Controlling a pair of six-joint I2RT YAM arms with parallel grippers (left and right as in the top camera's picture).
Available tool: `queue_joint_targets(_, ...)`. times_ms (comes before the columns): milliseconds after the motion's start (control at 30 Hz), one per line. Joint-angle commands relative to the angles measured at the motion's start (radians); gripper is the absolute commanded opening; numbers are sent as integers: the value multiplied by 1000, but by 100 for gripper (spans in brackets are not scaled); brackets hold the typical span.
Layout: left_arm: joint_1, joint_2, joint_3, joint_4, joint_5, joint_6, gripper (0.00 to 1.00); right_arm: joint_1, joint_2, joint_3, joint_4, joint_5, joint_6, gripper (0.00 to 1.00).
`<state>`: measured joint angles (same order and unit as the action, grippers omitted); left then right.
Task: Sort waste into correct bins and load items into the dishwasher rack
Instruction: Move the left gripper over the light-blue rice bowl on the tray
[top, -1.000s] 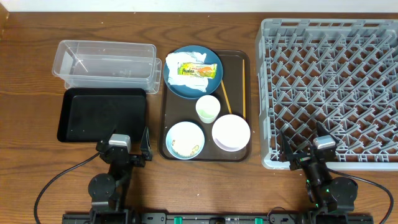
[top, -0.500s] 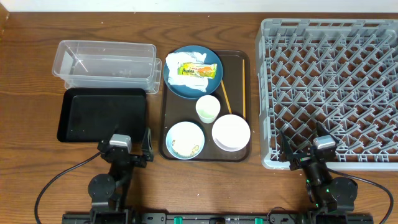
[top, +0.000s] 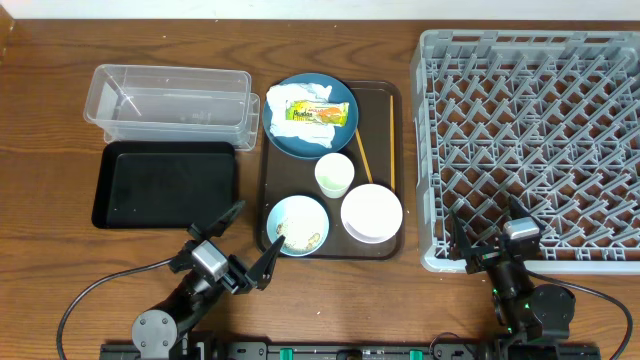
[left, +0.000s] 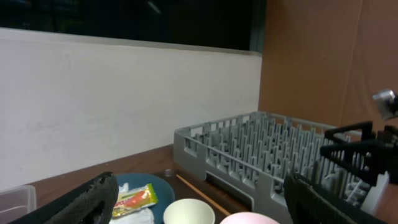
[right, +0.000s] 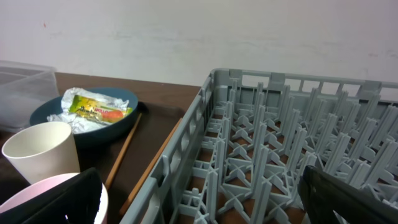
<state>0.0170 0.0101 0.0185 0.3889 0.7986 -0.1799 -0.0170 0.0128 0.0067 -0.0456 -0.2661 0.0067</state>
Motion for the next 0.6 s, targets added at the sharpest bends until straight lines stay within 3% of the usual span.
queue_joint_targets(0, -1, 15, 66, -21, -32, -43, 88, 11, -2, -1, -3, -4, -4, 99)
queue_joint_targets(167, 0, 164, 237, -302, -174, -3, 88, 11, -2, -1, -3, -4, -4, 99)
queue_joint_targets(367, 0, 543, 629, -733, -195, 241, 88, 11, -2, -1, -3, -4, -4, 99)
queue_joint_targets(500, 0, 807, 915, -1037, -300, 262, 88, 11, -2, -1, -3, -4, -4, 99)
queue_joint_targets(567, 0, 898, 1009, -1118, -309, 261, 88, 11, -2, -1, -3, -4, -4, 99)
